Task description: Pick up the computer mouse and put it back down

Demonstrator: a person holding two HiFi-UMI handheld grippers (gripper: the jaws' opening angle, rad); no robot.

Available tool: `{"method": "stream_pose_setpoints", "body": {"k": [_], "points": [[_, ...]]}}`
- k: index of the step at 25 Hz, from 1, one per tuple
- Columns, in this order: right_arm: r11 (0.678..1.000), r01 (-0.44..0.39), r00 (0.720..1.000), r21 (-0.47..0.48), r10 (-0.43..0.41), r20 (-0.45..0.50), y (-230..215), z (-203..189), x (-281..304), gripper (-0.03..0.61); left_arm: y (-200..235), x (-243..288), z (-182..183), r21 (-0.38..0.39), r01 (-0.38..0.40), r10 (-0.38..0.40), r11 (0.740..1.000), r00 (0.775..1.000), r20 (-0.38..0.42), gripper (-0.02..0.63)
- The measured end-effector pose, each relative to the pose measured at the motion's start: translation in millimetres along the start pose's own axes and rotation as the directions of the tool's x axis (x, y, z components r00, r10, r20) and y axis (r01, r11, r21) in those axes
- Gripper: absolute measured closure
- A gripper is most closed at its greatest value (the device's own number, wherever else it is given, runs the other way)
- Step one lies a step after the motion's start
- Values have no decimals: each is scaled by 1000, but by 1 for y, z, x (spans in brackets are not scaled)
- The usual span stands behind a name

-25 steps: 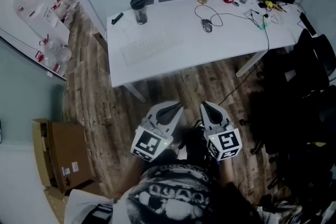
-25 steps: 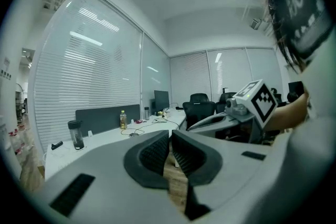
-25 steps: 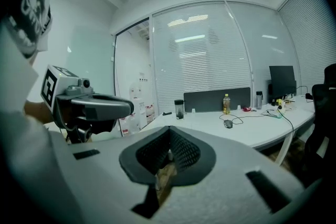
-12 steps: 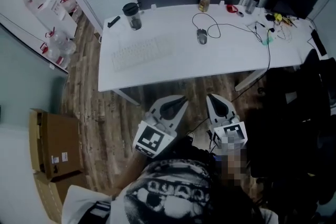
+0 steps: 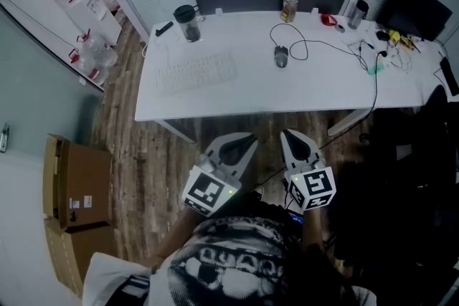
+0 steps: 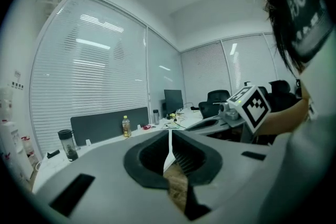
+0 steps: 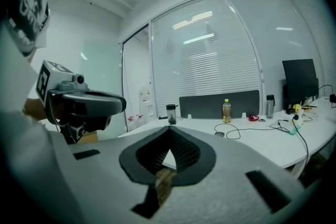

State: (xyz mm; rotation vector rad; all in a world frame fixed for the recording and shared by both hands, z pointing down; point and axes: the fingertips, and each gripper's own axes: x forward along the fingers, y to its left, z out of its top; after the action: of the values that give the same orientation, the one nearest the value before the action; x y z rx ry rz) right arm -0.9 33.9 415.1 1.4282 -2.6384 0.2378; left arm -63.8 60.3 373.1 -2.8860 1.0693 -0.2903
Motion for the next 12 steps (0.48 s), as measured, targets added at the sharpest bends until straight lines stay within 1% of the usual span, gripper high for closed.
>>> {"method": "stream_pose_setpoints", "body": {"k": [3, 5, 9, 12], "points": [[999, -13, 1000, 29, 13, 4, -9, -2, 3, 584, -7, 3, 3, 21, -8, 8, 1000, 1000, -14, 598], [998, -20, 1000, 55, 20, 2, -12, -8, 6, 584, -7, 1, -2, 29, -19, 20, 999, 999, -44, 598], [995, -41, 999, 96, 43, -21, -4, -26, 11, 584, 3, -10, -28, 1, -67, 66, 998, 990, -124, 598], [992, -41, 998, 116, 45, -33, -6, -36, 15, 584, 13, -8, -37, -7, -85, 83, 996, 985, -148, 598]]}}
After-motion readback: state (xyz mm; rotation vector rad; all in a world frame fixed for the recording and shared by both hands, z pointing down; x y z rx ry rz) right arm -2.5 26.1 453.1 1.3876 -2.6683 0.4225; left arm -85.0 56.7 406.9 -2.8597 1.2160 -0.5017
